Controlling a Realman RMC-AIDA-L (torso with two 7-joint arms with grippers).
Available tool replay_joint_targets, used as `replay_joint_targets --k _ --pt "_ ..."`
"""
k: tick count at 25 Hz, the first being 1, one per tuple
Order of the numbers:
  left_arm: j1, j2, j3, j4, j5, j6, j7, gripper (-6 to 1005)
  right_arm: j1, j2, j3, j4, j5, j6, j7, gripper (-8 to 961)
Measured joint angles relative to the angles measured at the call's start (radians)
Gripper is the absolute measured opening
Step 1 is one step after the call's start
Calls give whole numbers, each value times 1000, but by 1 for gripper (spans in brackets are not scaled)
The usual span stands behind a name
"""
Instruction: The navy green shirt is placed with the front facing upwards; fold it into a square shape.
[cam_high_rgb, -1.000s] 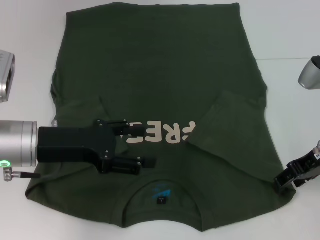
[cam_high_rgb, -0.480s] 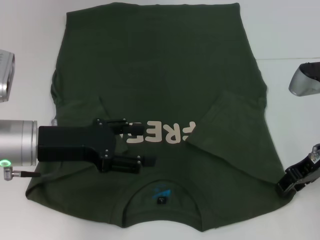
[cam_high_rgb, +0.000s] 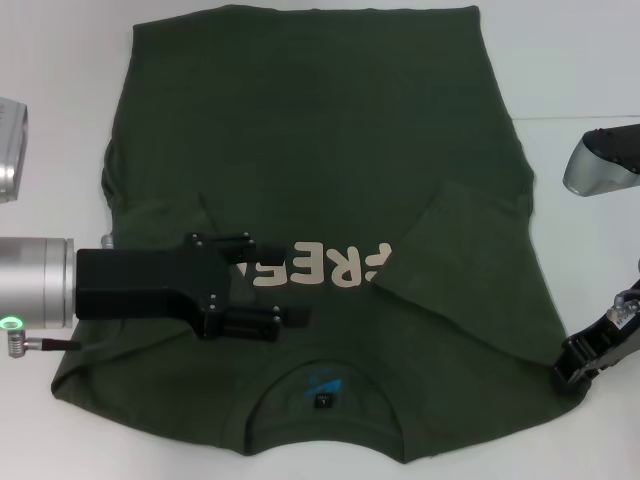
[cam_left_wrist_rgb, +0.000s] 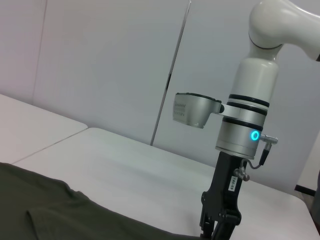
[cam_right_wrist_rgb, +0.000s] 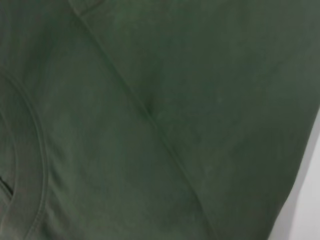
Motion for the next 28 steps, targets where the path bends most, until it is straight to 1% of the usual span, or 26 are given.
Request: replay_joint_targets --k 2,5,10,13,14,15,17,21,24,27,28 --pt "0 0 0 0 -1 -3 0 889 1 1 -2 1 -2 0 0 499" --pt "0 0 0 -2 -2 -10 0 889 2 2 -4 -2 -2 1 0 303" --pt "0 0 -6 -3 -3 -12 0 889 2 2 -4 -7 -2 1 -3 73" --pt "0 1 -44 -7 -3 -14 -11 888 2 2 8 -16 5 -4 -19 62" --pt "1 3 -80 -15 -4 -17 -37 888 2 2 14 -23 7 -9 -26 59" --pt "1 3 -80 -15 -4 -17 -37 888 -2 1 26 -45 14 -25 -41 55" --pt "6 7 -116 -21 -3 -25 -90 888 -5 1 32 -57 21 -36 -51 48" --pt "36 24 -151 5 26 -57 -300 888 -12 1 47 -74 58 -62 -74 34" --pt "69 29 -156 96 98 -65 -462 888 -14 1 49 -74 61 -62 -80 34" --pt "91 28 -173 208 218 -72 -646 888 -14 -1 50 -74 61 -62 -82 35" --pt "92 31 -187 235 263 -67 -707 888 -14 -2 50 -74 61 -61 -84 35"
